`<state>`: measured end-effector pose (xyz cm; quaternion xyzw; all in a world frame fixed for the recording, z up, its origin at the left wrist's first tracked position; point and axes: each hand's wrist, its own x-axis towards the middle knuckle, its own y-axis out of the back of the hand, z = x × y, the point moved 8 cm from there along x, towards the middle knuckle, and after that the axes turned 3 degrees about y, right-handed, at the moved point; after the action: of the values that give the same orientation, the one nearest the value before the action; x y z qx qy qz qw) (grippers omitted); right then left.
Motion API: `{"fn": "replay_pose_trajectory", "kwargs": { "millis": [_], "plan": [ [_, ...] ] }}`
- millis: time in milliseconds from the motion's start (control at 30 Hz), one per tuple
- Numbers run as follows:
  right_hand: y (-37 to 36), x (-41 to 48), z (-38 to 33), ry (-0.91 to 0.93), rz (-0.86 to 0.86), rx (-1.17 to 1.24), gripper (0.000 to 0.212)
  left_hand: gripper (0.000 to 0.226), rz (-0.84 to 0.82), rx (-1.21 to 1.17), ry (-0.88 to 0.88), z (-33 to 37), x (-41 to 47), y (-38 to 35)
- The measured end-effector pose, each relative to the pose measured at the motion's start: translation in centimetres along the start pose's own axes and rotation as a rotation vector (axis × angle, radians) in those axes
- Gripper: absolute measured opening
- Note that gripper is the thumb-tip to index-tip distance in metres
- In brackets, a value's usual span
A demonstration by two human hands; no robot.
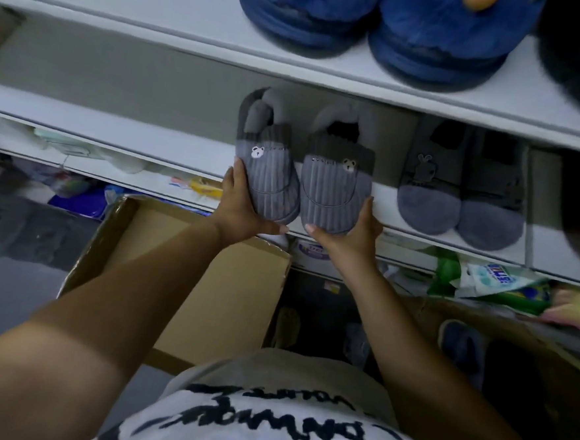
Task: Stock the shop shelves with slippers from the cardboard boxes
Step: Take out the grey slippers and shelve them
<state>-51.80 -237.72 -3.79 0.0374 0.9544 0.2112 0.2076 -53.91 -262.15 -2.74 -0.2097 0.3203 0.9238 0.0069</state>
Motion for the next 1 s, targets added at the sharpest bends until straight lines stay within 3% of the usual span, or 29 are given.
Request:
{"fn": "replay_pose_trajectory", "kwargs": {
  "millis": [300,633,1000],
  "plan": [
    [0.3,3.3,-2.5,0.112,0.118,0.003,0.11,0.146,-0.036,0.371,-0.067,2.2,3.2,2.2],
    [-0.1,5.9,-4.0,0.145,0.213,-0.046,0.106,0.12,-0.009,0.383,-0.12,5.0,6.7,3.2],
    [-0.2,5.9,-4.7,0.274,0.128,-0.265,0.111,0.118,-0.013,0.478,-0.088,5.3,6.0,3.2]
  ]
}}
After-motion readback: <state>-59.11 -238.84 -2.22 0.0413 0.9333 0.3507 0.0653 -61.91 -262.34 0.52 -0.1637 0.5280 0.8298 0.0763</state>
